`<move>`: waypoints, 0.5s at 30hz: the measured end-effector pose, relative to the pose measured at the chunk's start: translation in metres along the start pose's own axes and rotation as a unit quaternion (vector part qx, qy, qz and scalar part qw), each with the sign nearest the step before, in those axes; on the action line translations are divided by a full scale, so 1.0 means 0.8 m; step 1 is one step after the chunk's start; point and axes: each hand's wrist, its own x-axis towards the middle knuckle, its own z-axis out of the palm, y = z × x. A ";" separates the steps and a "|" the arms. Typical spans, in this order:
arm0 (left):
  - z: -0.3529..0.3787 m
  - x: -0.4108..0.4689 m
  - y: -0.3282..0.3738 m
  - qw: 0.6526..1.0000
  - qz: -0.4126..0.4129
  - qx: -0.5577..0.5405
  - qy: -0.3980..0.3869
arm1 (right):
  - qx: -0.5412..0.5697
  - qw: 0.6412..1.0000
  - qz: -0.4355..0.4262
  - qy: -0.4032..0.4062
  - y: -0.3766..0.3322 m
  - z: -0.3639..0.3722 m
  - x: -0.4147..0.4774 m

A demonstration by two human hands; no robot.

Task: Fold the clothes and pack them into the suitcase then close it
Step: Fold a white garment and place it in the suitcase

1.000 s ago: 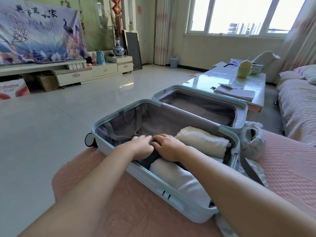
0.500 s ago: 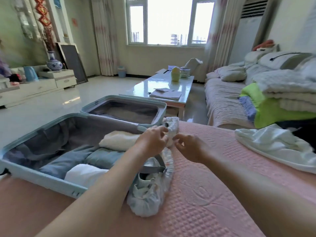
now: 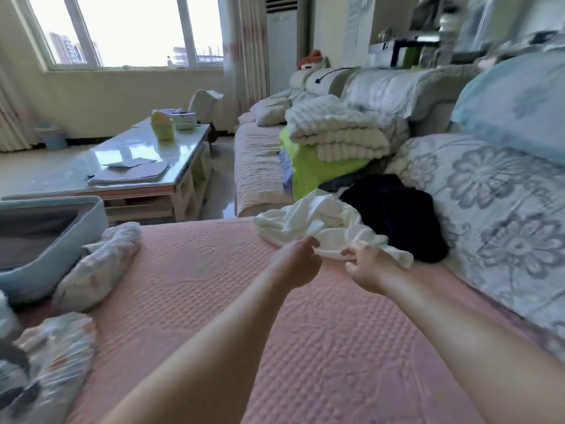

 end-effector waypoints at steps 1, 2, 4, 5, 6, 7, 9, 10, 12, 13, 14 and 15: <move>0.015 0.018 0.002 1.000 0.002 0.009 -0.011 | -0.023 1.000 0.000 0.003 0.017 0.006 0.012; 0.028 0.036 0.003 1.000 0.005 0.021 -0.019 | -0.050 0.999 -0.005 0.005 0.031 0.012 0.024; 0.051 0.069 0.001 0.998 0.008 0.051 -0.036 | -0.112 0.994 -0.017 0.011 0.050 0.024 0.051; 0.060 0.083 -0.002 0.997 0.010 0.062 -0.044 | -0.146 0.989 -0.018 0.012 0.055 0.030 0.063; 0.069 0.095 -0.005 0.996 0.012 0.069 -0.052 | -0.179 0.984 -0.013 0.006 0.059 0.037 0.076; 0.077 0.105 -0.009 0.995 0.017 0.073 -0.060 | -0.205 0.979 -0.003 -0.007 0.062 0.042 0.088; 0.090 0.122 -0.019 0.995 0.026 0.077 -0.064 | -0.224 0.974 0.026 -0.031 0.065 0.051 0.111; 0.095 0.128 -0.023 0.994 0.034 0.080 -0.060 | -0.223 0.974 0.035 -0.027 0.067 0.054 0.119; 0.100 0.135 -0.031 0.994 0.054 0.089 -0.045 | -0.193 0.981 0.017 0.013 0.068 0.055 0.131; 0.101 0.135 -0.033 0.993 0.068 0.093 -0.035 | -0.156 0.987 0.012 0.037 0.066 0.054 0.132; 0.101 0.135 -0.036 0.992 0.083 0.097 -0.025 | -0.108 0.993 0.005 0.053 0.064 0.053 0.129; 0.099 0.132 -0.037 0.990 0.096 0.105 -0.015 | -0.055 0.996 -0.016 0.074 0.058 0.052 0.122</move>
